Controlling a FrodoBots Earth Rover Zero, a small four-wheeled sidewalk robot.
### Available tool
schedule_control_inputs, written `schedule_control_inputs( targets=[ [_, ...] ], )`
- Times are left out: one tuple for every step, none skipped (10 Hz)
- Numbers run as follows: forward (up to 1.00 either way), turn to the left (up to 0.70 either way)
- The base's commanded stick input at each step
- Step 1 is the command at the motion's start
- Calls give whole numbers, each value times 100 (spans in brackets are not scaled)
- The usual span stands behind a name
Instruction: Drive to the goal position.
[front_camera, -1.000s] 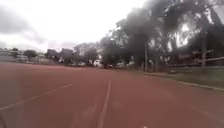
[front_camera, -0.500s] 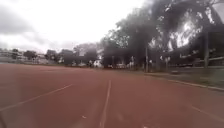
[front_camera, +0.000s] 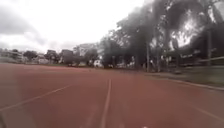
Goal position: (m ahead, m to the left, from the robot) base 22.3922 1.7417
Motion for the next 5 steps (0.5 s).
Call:
schedule_control_inputs(
  targets=[
    [67,0],
    [67,0],
    [67,0],
    [67,0],
    [67,0]
  ],
)
